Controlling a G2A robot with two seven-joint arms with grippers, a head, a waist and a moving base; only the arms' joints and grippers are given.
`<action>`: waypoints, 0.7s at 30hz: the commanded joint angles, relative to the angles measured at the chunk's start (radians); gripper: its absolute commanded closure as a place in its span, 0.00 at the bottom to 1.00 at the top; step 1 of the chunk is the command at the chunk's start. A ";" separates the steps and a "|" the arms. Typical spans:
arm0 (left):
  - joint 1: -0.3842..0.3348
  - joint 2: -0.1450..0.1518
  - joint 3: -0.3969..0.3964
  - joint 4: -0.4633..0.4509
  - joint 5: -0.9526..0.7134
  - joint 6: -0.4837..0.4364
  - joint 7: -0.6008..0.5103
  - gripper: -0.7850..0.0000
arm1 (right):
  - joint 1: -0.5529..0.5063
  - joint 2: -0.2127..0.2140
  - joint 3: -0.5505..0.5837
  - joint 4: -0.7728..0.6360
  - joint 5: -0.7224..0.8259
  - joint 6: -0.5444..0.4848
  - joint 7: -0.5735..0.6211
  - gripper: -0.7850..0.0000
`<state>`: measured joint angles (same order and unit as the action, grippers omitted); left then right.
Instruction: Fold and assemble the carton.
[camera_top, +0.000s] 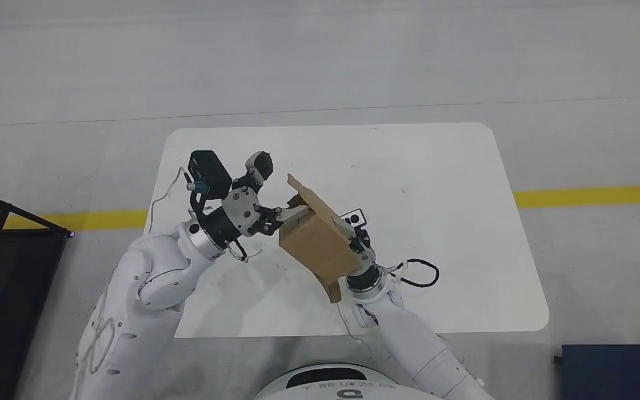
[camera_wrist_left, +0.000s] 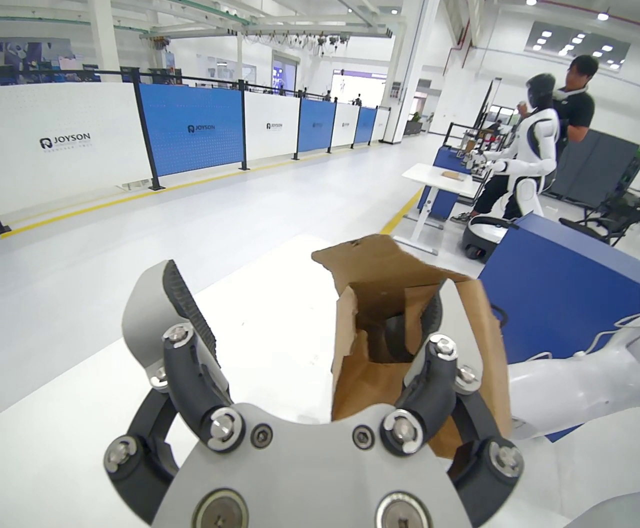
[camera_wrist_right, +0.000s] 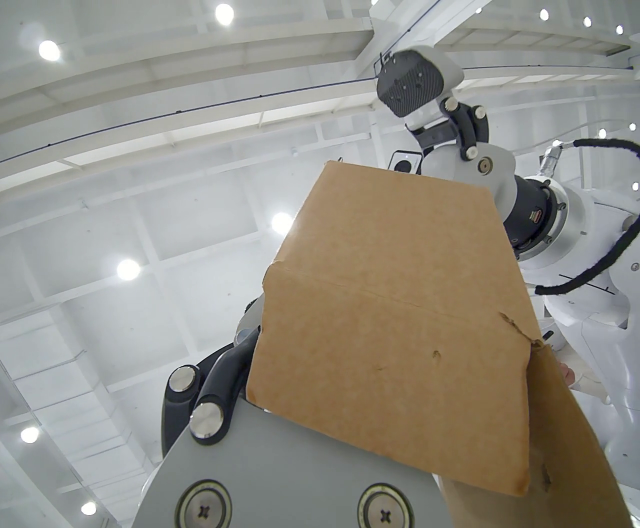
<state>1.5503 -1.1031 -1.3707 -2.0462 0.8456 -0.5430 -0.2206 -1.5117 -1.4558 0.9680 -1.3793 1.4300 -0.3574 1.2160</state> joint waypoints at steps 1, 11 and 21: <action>-0.004 0.000 0.006 0.009 0.006 -0.001 0.005 0.00 | -0.007 0.000 0.005 -0.005 -0.004 -0.001 0.000 1.00; -0.006 0.001 -0.019 -0.011 0.034 0.019 0.040 0.00 | -0.027 -0.001 0.024 -0.013 -0.014 -0.007 -0.015 1.00; 0.002 0.001 -0.093 0.033 -0.254 0.128 -0.034 0.00 | -0.046 0.011 0.081 -0.057 -0.117 -0.075 -0.064 1.00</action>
<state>1.5529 -1.1032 -1.4467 -2.0181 0.6702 -0.4330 -0.2267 -1.5507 -1.4469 1.0379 -1.4279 1.3282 -0.4254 1.1587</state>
